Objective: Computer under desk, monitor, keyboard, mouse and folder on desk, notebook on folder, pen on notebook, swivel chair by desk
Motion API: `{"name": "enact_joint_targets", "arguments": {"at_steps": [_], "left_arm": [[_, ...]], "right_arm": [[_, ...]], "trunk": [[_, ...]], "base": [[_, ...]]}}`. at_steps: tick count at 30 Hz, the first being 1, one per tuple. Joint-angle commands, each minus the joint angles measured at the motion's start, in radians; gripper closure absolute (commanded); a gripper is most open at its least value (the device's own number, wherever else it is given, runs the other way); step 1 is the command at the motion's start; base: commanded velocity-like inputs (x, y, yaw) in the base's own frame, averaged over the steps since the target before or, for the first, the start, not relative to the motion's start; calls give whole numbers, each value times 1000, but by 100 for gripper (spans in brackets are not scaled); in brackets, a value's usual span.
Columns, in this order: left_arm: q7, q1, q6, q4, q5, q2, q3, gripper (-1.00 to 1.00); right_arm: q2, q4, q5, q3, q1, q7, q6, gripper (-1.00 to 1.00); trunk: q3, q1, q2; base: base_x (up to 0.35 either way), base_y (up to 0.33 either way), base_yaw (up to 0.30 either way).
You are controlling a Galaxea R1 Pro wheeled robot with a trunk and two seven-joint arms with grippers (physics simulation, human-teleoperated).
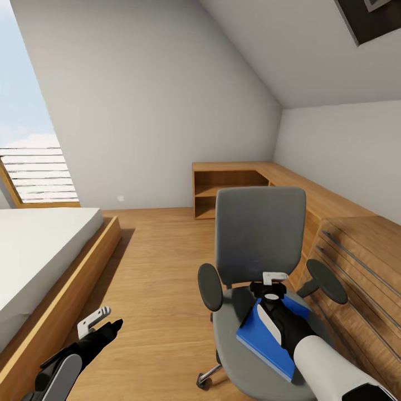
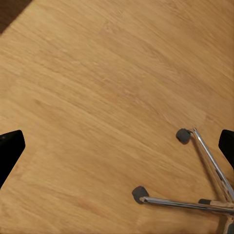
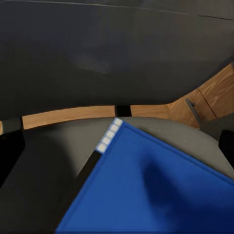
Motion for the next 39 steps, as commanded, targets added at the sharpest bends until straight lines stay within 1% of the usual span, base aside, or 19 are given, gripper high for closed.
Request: {"name": "enact_joint_targets", "arguments": {"at_steps": [1, 6, 8, 9, 12, 13, 15, 21, 33, 37, 39], "left_arm": [[9, -1, 2, -2, 10, 0, 0, -100], [9, -1, 2, -2, 10, 0, 1, -100], [9, -1, 2, -2, 10, 0, 1, -100], [9, -1, 2, -2, 10, 0, 1, -100], [9, -1, 2, -2, 10, 0, 1, -100], [9, -1, 2, -2, 10, 0, 1, -100], [9, -1, 2, -2, 10, 0, 1, -100], [9, -1, 2, -2, 10, 0, 1, -100], [9, -1, 2, -2, 11, 0, 1, -100], [9, -1, 2, -2, 11, 0, 1, -100], [9, -1, 2, -3, 11, 0, 1, -100]], "right_arm": [[-1, -1, -5, 8, -1, -7, 9, -100], [-2, 4, -9, 6, -14, -5, 27, -100], [-3, 28, -13, 3, -59, -3, 37, -100], [-3, 61, -16, 2, -85, 0, 39, -100], [-2, 120, -18, 2, -122, 11, 39, -100], [-2, 157, -19, 2, -144, 26, 38, -100], [-2, 192, -20, 2, -165, 51, 37, -100], [-3, 228, -21, 0, -184, 85, 35, -100], [-7, 270, -21, -1, -188, 94, 28, -100], [-11, 281, -21, -1, -188, 109, 9, -100], [-14, 303, -21, -1, -188, 121, -10, -100]], "trunk": [[-1, 0, -1], [-1, 0, -1], [-1, 0, -1], [-1, 0, -1], [-1, 0, -1], [-1, 0, -1], [-1, 0, -1], [-1, 0, -1], [-1, 0, -1], [-1, 0, -1], [-1, 0, -1]], "base": [[0, 0, 0], [0, 0, 0], [0, 0, 0], [0, 0, 0], [0, 0, 0], [0, 0, 0], [0, 0, 0], [0, 0, 0], [0, 0, 0], [0, 0, 0], [0, 0, 0]]}}
